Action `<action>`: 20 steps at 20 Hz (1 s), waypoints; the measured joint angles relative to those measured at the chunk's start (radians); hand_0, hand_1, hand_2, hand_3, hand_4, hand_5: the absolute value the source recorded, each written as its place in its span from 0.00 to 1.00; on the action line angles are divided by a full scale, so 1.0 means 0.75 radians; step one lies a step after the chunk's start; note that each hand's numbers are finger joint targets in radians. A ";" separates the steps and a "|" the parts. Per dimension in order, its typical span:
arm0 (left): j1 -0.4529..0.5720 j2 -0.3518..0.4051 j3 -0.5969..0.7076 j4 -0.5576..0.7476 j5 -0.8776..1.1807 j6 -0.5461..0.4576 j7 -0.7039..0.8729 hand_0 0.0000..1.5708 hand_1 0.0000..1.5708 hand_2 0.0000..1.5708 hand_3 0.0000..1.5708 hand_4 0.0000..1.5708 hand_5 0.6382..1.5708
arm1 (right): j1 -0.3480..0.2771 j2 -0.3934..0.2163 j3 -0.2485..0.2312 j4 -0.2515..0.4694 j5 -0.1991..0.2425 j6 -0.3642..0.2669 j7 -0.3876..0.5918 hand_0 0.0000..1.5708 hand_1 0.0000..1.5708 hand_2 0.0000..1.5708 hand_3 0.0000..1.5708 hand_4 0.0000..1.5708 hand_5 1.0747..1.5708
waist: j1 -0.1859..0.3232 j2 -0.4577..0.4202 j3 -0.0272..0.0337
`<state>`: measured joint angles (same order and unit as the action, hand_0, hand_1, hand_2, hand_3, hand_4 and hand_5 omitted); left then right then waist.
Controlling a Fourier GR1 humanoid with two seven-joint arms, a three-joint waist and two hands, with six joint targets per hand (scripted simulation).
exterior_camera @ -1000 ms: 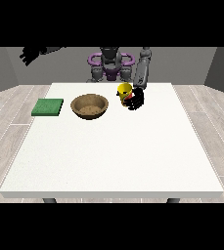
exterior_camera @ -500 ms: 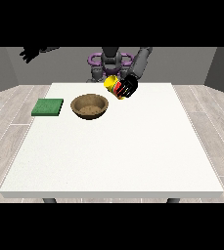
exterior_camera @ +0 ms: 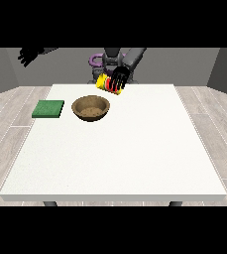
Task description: Pick the cup and pour the ball into the bowl, then pick the bowl and place it on the pad
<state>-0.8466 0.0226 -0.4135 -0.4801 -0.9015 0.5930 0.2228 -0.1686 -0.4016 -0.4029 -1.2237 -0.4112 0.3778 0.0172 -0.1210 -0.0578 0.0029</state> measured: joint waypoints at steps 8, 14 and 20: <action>-0.205 -0.022 -0.233 0.038 -0.278 -0.217 0.358 0.92 0.92 1.00 1.00 0.69 1.00 | -0.076 0.003 0.019 0.090 0.026 -0.001 -0.018 0.00 0.00 0.00 0.19 0.45 0.97 | -0.015 -0.016 -0.0015; -0.276 -0.028 -0.395 0.003 -0.426 -0.446 0.525 0.17 0.17 0.80 0.99 0.66 1.00 | -0.120 0.055 0.067 0.118 0.054 -0.012 -0.043 0.00 0.00 0.00 0.21 0.44 0.96 | -0.068 -0.010 -0.0020; -0.246 -0.030 -0.508 -0.166 -0.468 -0.687 0.556 0.00 0.00 0.68 0.98 0.71 1.00 | -0.165 0.054 0.077 0.161 0.076 -0.028 -0.056 0.00 0.00 0.00 0.03 0.45 0.95 | -0.061 -0.013 -0.0029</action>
<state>-1.0312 0.0003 -0.7943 -0.6043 -1.2526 0.0775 0.6397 -0.2926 -0.3613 -0.3448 -1.1030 -0.3542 0.3568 -0.0249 -0.1668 -0.0677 0.0007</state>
